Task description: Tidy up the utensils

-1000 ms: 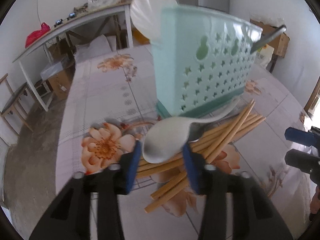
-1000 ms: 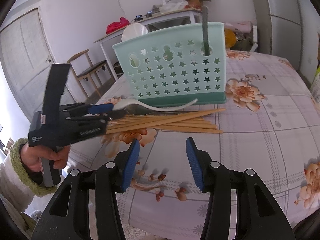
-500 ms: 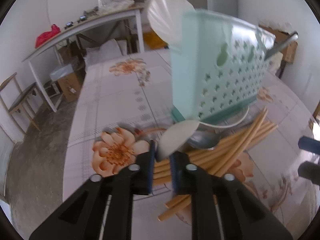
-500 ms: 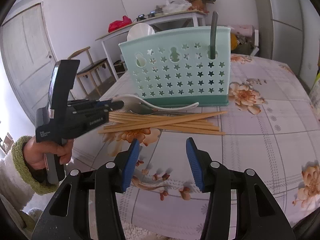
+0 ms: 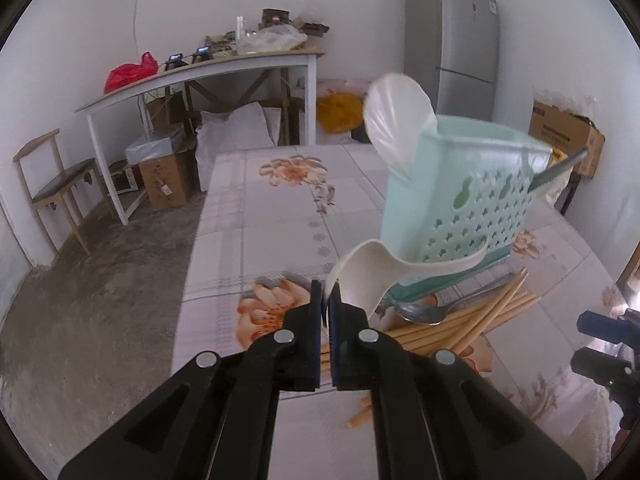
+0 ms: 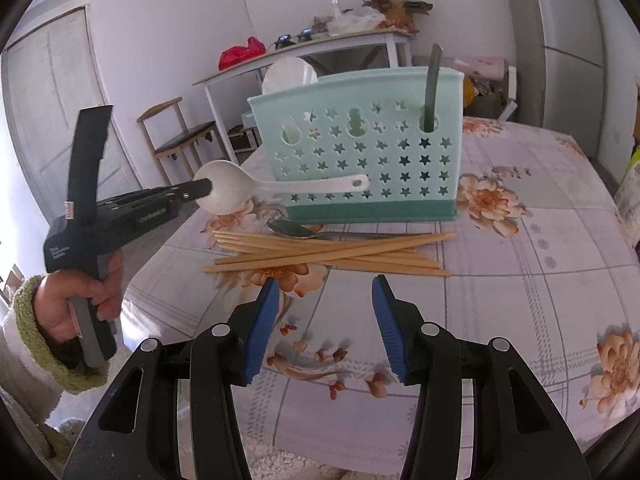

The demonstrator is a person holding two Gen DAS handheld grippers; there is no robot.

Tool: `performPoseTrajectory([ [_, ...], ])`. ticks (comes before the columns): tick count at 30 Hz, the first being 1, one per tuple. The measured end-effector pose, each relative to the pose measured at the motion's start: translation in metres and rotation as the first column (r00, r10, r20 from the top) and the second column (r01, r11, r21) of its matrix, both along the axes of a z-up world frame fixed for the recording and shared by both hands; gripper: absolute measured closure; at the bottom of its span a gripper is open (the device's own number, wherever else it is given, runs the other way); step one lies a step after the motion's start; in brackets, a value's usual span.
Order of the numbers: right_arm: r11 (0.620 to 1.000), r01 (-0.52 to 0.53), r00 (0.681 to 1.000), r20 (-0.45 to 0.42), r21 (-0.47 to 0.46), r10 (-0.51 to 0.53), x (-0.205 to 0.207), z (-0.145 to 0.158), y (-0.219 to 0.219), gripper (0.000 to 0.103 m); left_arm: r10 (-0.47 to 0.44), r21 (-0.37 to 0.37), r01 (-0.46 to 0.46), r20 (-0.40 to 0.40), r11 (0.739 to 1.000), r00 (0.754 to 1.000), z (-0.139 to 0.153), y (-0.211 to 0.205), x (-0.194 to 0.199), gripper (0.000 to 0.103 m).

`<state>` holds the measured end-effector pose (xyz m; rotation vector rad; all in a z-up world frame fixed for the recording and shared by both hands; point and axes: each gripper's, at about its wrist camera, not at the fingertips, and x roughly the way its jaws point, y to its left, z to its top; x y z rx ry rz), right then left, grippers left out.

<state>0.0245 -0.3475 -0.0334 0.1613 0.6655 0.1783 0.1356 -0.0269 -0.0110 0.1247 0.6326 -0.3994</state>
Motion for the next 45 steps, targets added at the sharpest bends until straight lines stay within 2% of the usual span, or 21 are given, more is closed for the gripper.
performPoseTrajectory([
  [5, 0.998, -0.043, 0.999, 0.020, -0.037, 0.044, 0.013, 0.006, 0.010, 0.056, 0.044, -0.015, -0.044, 0.001, 0.999, 0.999, 0.009, 0.026, -0.008, 0.101],
  [11, 0.981, -0.137, 0.990, 0.019, -0.136, 0.141, 0.041, 0.009, 0.037, 0.066, 0.114, -0.028, -0.115, -0.024, 0.993, 0.993, 0.011, 0.063, -0.013, 0.101],
  [16, 0.949, -0.213, 0.977, -0.023, -0.232, 0.214, 0.072, 0.000, 0.062, 0.078, 0.155, -0.044, -0.157, -0.040, 0.987, 0.987, 0.007, 0.083, -0.014, 0.101],
  [22, 0.890, -0.282, 0.959, -0.088, -0.360, 0.268, 0.098, -0.016, 0.085, 0.086, 0.182, -0.060, -0.185, -0.052, 0.981, 0.982, 0.004, 0.096, -0.010, 0.101],
  [27, 0.833, -0.323, 0.946, -0.136, -0.449, 0.294, 0.110, -0.030, 0.100, 0.087, 0.193, -0.068, -0.197, -0.070, 0.978, 0.979, -0.001, 0.103, -0.007, 0.101],
  [35, 0.775, -0.331, 0.943, -0.156, -0.538, 0.294, 0.118, -0.037, 0.115, 0.088, 0.192, -0.071, -0.198, -0.080, 0.978, 0.978, -0.002, 0.108, -0.003, 0.101],
  [36, 0.770, -0.329, 0.943, -0.157, -0.547, 0.292, 0.120, -0.037, 0.116, 0.088, 0.191, -0.071, -0.197, -0.079, 0.978, 0.978, -0.002, 0.108, -0.003, 0.101],
  [37, 0.763, -0.328, 0.944, -0.160, -0.557, 0.289, 0.122, -0.038, 0.116, 0.095, 0.190, -0.071, -0.196, -0.077, 0.978, 0.979, -0.001, 0.108, -0.003, 0.101],
  [42, 0.751, -0.304, 0.951, -0.138, -0.586, 0.277, 0.120, -0.038, 0.117, 0.100, 0.189, -0.074, -0.194, -0.068, 0.978, 0.980, 0.002, 0.105, -0.005, 0.101],
  [45, 0.769, -0.286, 0.954, -0.098, -0.572, 0.282, 0.111, -0.031, 0.114, 0.101, 0.194, -0.073, -0.198, -0.057, 0.978, 0.979, 0.005, 0.105, -0.007, 0.101],
])
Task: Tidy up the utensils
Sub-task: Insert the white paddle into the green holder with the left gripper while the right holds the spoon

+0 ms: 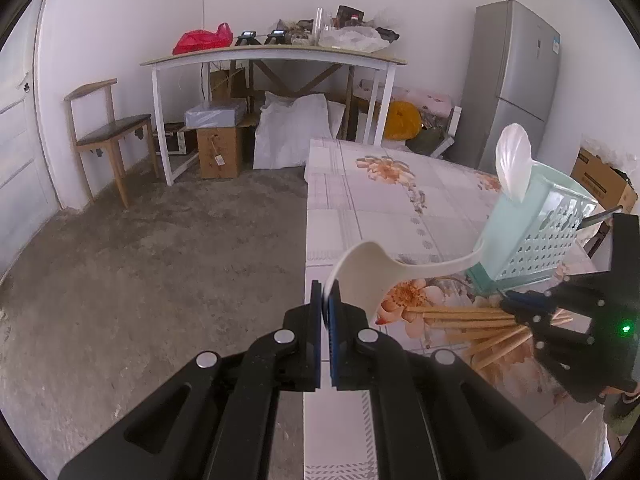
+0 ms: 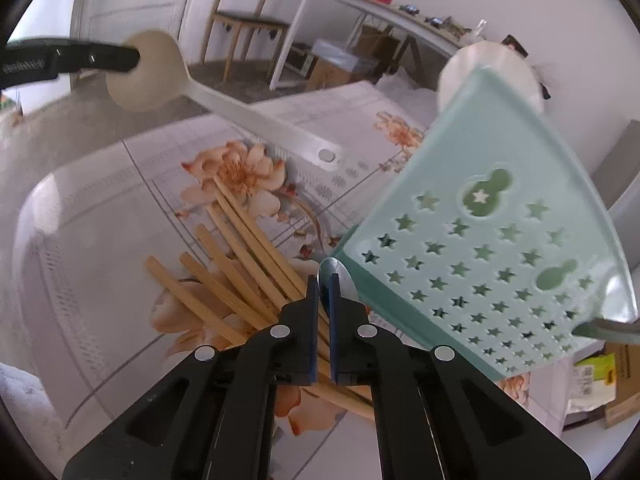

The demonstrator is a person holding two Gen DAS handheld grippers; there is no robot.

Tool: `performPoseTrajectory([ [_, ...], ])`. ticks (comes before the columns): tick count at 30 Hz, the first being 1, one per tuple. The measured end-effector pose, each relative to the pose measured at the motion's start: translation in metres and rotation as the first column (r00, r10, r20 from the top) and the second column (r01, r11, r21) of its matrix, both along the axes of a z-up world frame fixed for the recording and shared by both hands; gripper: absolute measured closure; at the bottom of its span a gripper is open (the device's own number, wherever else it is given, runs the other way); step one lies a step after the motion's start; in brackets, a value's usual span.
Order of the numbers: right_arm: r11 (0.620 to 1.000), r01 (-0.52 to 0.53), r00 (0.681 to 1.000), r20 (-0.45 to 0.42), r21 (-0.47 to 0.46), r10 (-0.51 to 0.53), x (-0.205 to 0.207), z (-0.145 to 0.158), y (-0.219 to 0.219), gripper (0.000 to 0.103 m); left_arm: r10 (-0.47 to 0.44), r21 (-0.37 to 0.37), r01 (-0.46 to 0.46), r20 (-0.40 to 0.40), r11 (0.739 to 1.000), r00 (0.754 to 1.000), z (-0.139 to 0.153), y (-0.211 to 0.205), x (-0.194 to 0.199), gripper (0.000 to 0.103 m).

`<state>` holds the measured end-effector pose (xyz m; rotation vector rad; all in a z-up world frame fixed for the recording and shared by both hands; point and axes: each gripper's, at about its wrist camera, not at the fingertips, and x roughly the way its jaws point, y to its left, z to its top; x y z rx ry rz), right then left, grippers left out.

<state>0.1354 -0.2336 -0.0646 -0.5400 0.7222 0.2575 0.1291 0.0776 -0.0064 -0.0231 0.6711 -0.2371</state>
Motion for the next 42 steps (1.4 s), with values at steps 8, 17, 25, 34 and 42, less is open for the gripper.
performPoseTrajectory([
  [8, 0.991, 0.053, 0.990, 0.125, 0.125, -0.069, -0.043, 0.039, -0.030, 0.103, 0.053, -0.014, -0.052, 0.054, 0.999, 0.997, 0.020, 0.010, -0.003, 0.101],
  [17, 0.941, 0.147, 0.957, 0.197, 0.304, -0.213, -0.069, 0.065, -0.065, 0.103, 0.072, -0.079, -0.054, 0.249, 0.995, 0.966, 0.088, 0.009, -0.019, 0.101],
  [25, 0.904, 0.177, 0.940, 0.205, 0.390, -0.273, -0.082, 0.068, -0.086, 0.103, -0.160, 0.056, 0.150, 0.365, 0.987, 0.917, 0.143, -0.071, -0.017, 0.101],
  [34, 0.860, 0.165, 0.928, 0.218, 0.483, -0.301, -0.090, 0.070, -0.106, 0.103, -0.454, 0.495, 0.263, 0.316, 0.828, 0.833, 0.133, -0.203, -0.003, 0.101],
  [42, 0.832, 0.152, 0.925, 0.219, 0.533, -0.310, -0.093, 0.068, -0.121, 0.103, -0.573, 0.739, 0.251, 0.216, 0.625, 0.790, 0.104, -0.266, 0.012, 0.100],
])
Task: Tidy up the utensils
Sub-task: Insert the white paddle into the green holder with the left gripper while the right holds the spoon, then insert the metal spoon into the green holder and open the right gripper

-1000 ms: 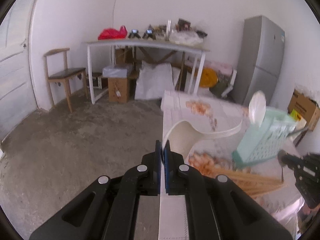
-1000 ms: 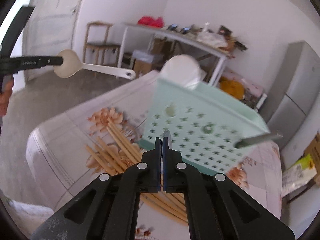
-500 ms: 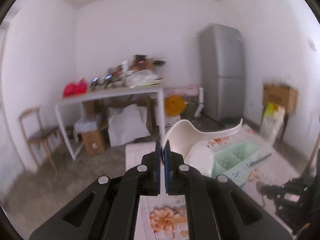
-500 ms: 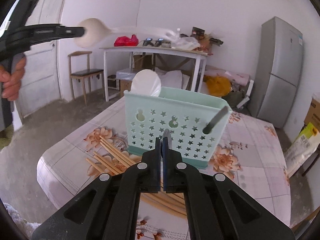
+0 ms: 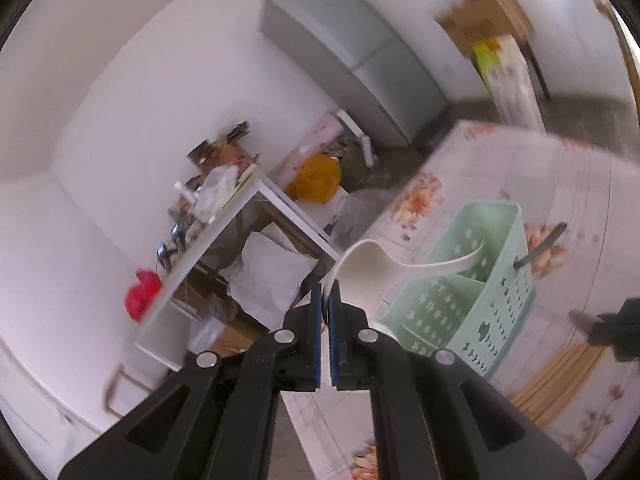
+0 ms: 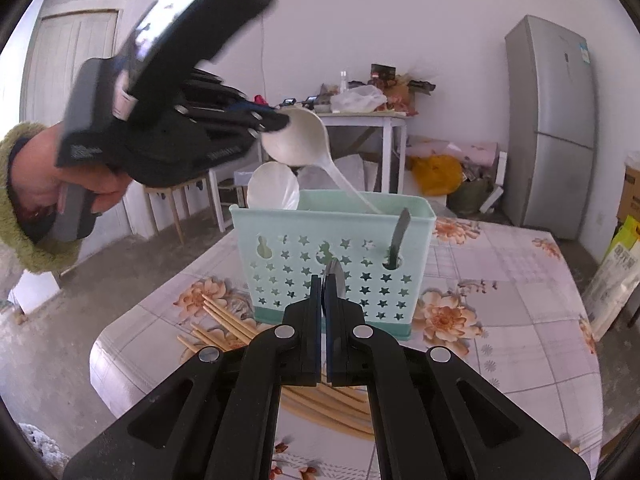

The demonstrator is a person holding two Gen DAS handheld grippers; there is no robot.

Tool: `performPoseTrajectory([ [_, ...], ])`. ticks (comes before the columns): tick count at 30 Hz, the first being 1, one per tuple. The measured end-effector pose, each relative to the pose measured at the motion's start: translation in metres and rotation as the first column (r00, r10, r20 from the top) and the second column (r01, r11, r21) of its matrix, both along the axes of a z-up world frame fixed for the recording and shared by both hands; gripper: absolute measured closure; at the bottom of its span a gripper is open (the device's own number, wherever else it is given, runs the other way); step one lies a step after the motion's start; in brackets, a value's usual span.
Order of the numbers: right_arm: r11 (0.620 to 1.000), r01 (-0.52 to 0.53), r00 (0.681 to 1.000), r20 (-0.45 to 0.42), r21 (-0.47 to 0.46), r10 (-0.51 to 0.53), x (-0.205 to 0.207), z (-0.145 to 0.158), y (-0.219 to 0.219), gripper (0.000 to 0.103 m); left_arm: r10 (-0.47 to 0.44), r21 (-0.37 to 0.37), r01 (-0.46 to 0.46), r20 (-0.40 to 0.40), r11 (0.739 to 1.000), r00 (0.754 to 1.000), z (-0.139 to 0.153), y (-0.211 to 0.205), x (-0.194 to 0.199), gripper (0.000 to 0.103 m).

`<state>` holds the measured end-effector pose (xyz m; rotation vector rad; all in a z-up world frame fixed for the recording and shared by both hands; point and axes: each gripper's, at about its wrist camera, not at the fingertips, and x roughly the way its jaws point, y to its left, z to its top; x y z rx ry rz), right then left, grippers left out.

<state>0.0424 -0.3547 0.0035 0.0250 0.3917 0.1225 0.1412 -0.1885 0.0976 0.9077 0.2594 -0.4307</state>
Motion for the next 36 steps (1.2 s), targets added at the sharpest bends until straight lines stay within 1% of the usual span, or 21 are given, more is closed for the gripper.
performPoseTrajectory([
  [3, 1.000, 0.000, 1.000, -0.003, 0.010, 0.000, 0.000, -0.003, -0.001, 0.103, -0.034, 0.075, 0.032, 0.013, 0.997, 0.999, -0.009, -0.021, 0.002, 0.099],
  [5, 1.000, -0.001, 1.000, -0.002, 0.014, 0.001, 0.000, -0.004, -0.001, 0.103, -0.049, 0.086, 0.049, -0.001, 0.995, 0.999, -0.011, -0.032, 0.007, 0.097],
  [6, 1.000, -0.001, 1.000, -0.002, 0.015, 0.001, 0.000, -0.005, -0.002, 0.103, -0.058, 0.073, 0.060, -0.024, 0.996, 0.998, -0.010, -0.040, 0.011, 0.097],
  [8, 1.000, 0.001, 1.000, 0.000, 0.016, -0.001, -0.001, -0.005, -0.002, 0.103, -0.067, 0.036, 0.070, -0.076, 0.997, 0.995, -0.009, -0.050, 0.018, 0.097],
  [9, 1.000, 0.001, 1.000, 0.001, 0.018, -0.001, -0.001, -0.005, -0.002, 0.103, -0.080, -0.007, 0.079, -0.114, 0.997, 0.990, -0.005, -0.053, 0.023, 0.096],
  [10, 1.000, 0.001, 1.000, 0.000, 0.022, -0.001, -0.001, -0.005, -0.003, 0.103, -0.104, -0.067, 0.094, -0.156, 0.993, 0.982, -0.001, -0.057, 0.026, 0.091],
  [11, 1.000, 0.002, 1.000, 0.000, 0.024, -0.002, 0.000, -0.005, -0.004, 0.103, -0.120, -0.117, 0.099, -0.188, 0.988, 0.975, 0.002, -0.057, 0.030, 0.079],
  [12, 1.000, 0.003, 1.000, 0.000, 0.027, -0.003, 0.000, -0.005, -0.004, 0.103, -0.130, -0.156, 0.098, -0.210, 0.983, 0.969, 0.004, -0.058, 0.032, 0.070],
  [13, 1.000, 0.004, 1.000, 0.000, 0.030, -0.004, 0.000, -0.005, -0.005, 0.103, -0.146, -0.218, 0.094, -0.235, 0.971, 0.961, 0.008, -0.056, 0.036, 0.067],
  [15, 0.999, 0.004, 1.000, 0.000, 0.036, -0.004, 0.000, -0.005, -0.006, 0.103, -0.169, -0.323, 0.084, -0.246, 0.943, 0.954, 0.016, -0.050, 0.038, 0.060],
  [17, 0.999, 0.003, 1.000, -0.001, 0.039, -0.003, -0.001, -0.005, -0.007, 0.103, -0.175, -0.371, 0.081, -0.228, 0.925, 0.958, 0.019, -0.046, 0.034, 0.052],
  [19, 0.999, 0.002, 1.000, -0.002, 0.045, -0.002, -0.001, -0.005, -0.008, 0.103, -0.173, -0.411, 0.079, -0.196, 0.908, 0.965, 0.026, -0.037, 0.028, 0.047],
  [22, 0.999, 0.008, 1.000, -0.004, 0.053, -0.008, 0.000, -0.005, -0.009, 0.103, -0.155, -0.443, 0.067, -0.164, 0.894, 0.974, 0.035, -0.021, 0.018, 0.039],
  [23, 0.998, 0.011, 1.000, -0.004, 0.057, -0.011, 0.000, -0.004, -0.010, 0.103, -0.153, -0.452, 0.065, -0.162, 0.890, 0.975, 0.036, -0.015, 0.017, 0.036],
  [25, 0.998, 0.017, 1.000, -0.004, 0.066, -0.017, 0.000, -0.004, -0.012, 0.103, -0.145, -0.479, 0.050, -0.164, 0.876, 0.976, 0.040, -0.001, 0.011, 0.033],
  [28, 0.996, 0.033, 0.999, -0.001, 0.081, -0.033, -0.001, -0.002, -0.015, 0.103, -0.139, -0.514, 0.020, -0.195, 0.858, 0.971, 0.039, 0.022, 0.001, 0.029],
  [32, 0.992, 0.044, 0.999, 0.002, 0.114, -0.045, -0.002, 0.000, -0.022, 0.103, -0.103, -0.553, -0.056, -0.253, 0.831, 0.962, 0.026, 0.057, -0.010, 0.026],
  [33, 0.991, 0.045, 0.999, 0.002, 0.127, -0.045, -0.001, 0.000, -0.024, 0.103, -0.094, -0.565, -0.085, -0.280, 0.820, 0.956, 0.019, 0.067, -0.013, 0.026],
  [36, 0.988, 0.046, 0.999, 0.005, 0.148, -0.048, 0.000, 0.002, -0.028, 0.103, -0.070, -0.572, -0.154, -0.351, 0.806, 0.934, -0.002, 0.089, -0.017, 0.025],
])
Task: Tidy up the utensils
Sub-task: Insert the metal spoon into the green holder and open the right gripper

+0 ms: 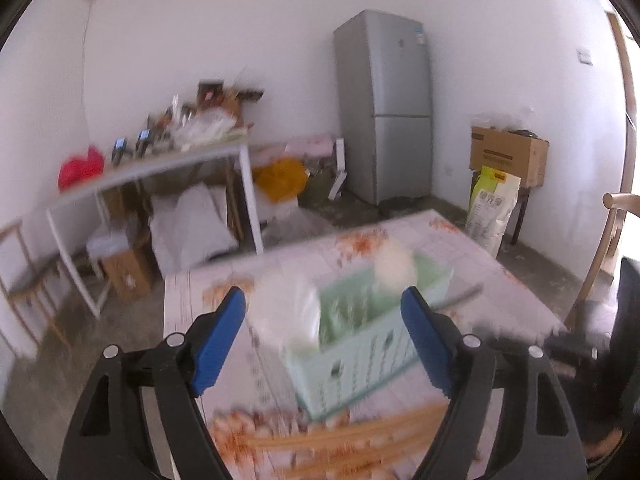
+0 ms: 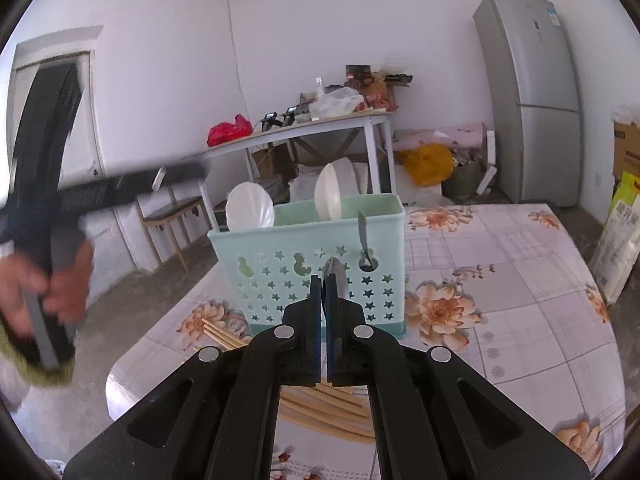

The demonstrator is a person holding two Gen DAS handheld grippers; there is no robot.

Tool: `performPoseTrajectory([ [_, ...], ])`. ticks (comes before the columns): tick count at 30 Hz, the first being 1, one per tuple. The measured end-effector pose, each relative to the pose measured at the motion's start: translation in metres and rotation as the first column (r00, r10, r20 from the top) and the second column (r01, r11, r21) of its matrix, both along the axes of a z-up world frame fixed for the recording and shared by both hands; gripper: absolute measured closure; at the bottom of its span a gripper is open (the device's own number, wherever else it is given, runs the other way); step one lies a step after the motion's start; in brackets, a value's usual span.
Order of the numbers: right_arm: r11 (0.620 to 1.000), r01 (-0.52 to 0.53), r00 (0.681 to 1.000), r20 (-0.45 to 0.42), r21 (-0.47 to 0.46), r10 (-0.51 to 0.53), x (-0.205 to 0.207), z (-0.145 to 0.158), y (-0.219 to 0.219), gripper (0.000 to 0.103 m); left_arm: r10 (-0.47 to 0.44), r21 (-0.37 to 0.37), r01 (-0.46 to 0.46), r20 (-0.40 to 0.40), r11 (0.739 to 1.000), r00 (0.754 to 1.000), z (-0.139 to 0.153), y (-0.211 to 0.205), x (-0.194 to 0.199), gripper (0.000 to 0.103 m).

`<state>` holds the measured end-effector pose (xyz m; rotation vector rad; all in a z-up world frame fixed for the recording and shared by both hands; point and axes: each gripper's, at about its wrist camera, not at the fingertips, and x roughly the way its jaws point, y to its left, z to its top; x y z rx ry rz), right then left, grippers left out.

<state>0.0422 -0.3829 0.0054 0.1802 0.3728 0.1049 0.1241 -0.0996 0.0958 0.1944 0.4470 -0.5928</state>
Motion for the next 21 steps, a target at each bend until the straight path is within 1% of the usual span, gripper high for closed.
performPoseTrajectory([
  [4, 1.000, 0.001, 1.000, 0.013, 0.029, -0.001, 0.001, 0.005, -0.003, 0.103, 0.048, 0.007, -0.048, -0.096, 0.999, 0.994, -0.031, 0.021, -0.005, 0.025],
  [7, 0.998, -0.004, 1.000, 0.027, 0.056, 0.002, 0.000, 0.010, -0.006, 0.103, 0.075, -0.001, -0.076, -0.133, 0.997, 0.988, -0.045, 0.035, -0.009, 0.025],
  [11, 0.988, -0.039, 0.998, 0.060, 0.147, 0.030, -0.004, 0.019, -0.018, 0.103, 0.094, -0.017, -0.097, -0.147, 0.995, 0.985, -0.058, 0.047, -0.017, 0.025],
  [13, 0.980, -0.059, 0.995, 0.095, 0.188, 0.042, -0.008, 0.024, -0.025, 0.103, 0.091, -0.023, -0.096, -0.156, 0.995, 0.984, -0.062, 0.049, -0.021, 0.025],
  [16, 0.975, -0.087, 0.989, 0.132, 0.206, 0.060, -0.012, 0.034, -0.030, 0.103, 0.085, -0.039, -0.093, -0.163, 0.995, 0.983, -0.063, 0.050, -0.025, 0.025],
  [21, 0.968, -0.127, 0.982, 0.166, 0.218, 0.091, -0.010, 0.051, -0.030, 0.103, 0.080, -0.060, -0.092, -0.166, 0.994, 0.983, -0.064, 0.055, -0.023, 0.025],
])
